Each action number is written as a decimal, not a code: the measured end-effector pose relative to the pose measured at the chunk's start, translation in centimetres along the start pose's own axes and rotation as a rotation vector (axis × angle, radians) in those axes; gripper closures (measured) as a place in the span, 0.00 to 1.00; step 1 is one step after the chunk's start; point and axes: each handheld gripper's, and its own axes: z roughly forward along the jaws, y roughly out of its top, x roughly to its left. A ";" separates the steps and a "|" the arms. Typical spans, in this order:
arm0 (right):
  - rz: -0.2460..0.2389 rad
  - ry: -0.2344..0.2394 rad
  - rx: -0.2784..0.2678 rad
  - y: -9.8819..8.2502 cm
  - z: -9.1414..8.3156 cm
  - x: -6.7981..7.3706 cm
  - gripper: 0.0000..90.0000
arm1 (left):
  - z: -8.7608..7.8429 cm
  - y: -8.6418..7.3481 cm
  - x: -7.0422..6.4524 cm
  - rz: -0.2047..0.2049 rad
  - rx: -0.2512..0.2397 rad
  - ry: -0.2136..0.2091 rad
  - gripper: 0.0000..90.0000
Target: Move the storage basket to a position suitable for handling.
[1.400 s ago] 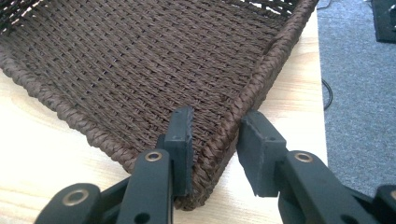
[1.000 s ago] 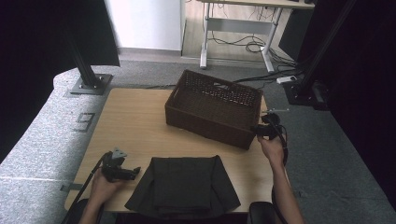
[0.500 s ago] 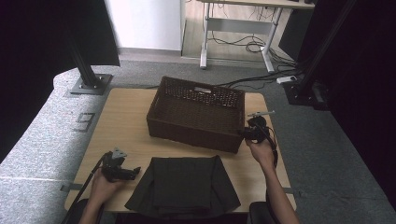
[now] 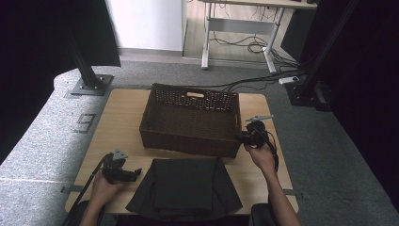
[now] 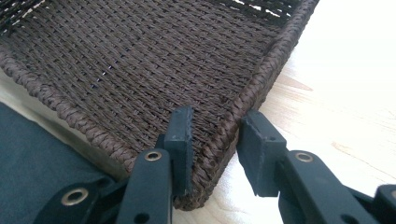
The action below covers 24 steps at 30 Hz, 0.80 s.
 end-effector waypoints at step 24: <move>-0.028 0.049 0.001 -0.9 -0.9 0.1 0.72 | 0.0 0.0 0.0 0.000 0.002 0.000 0.00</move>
